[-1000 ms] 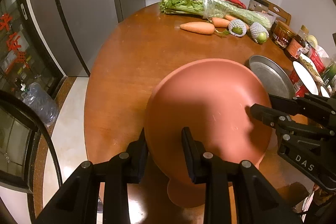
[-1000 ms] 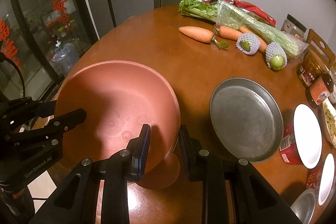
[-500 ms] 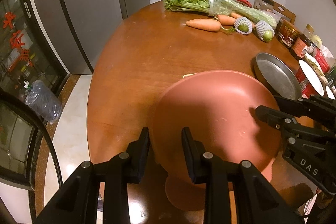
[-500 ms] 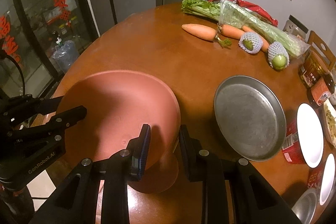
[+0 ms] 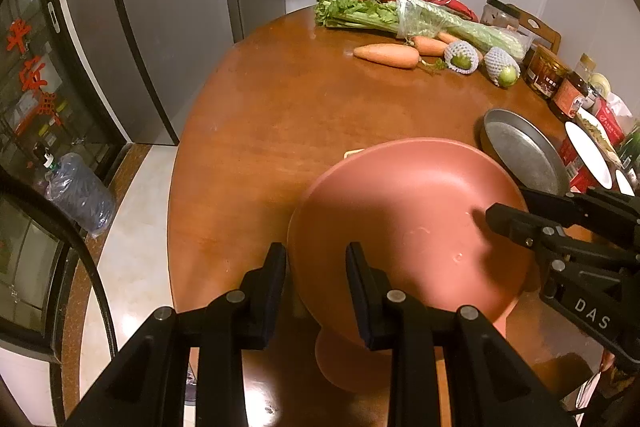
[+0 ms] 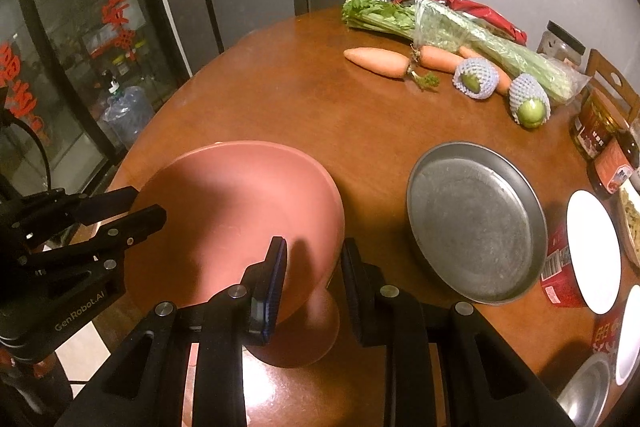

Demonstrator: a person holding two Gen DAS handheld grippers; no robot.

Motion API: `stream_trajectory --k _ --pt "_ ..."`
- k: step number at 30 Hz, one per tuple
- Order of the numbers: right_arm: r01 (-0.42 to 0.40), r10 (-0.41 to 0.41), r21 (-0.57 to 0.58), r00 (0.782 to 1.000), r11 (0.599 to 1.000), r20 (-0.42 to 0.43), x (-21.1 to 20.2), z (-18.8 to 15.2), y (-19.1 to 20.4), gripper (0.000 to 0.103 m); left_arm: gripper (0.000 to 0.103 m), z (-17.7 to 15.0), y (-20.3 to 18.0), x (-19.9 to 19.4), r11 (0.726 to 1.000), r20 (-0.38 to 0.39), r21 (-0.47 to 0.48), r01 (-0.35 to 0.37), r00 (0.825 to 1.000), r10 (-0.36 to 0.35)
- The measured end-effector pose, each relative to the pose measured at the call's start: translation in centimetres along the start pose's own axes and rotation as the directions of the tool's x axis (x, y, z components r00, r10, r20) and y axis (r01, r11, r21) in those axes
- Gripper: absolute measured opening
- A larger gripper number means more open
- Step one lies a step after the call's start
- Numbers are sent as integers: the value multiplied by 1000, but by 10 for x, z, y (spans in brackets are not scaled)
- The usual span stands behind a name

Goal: Organize plates and bowls

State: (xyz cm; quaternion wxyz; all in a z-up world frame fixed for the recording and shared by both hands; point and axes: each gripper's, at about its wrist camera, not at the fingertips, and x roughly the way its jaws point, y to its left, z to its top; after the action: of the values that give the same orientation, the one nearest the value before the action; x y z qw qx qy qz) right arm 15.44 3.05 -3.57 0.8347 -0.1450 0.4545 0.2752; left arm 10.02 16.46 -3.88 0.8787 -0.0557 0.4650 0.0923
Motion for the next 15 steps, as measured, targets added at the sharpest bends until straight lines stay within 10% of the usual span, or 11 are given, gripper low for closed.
stream_trajectory --k 15 --pt "19 -19 10 999 1000 40 -10 2 -2 37 38 0 0 -13 1000 25 -12 -13 1000 13"
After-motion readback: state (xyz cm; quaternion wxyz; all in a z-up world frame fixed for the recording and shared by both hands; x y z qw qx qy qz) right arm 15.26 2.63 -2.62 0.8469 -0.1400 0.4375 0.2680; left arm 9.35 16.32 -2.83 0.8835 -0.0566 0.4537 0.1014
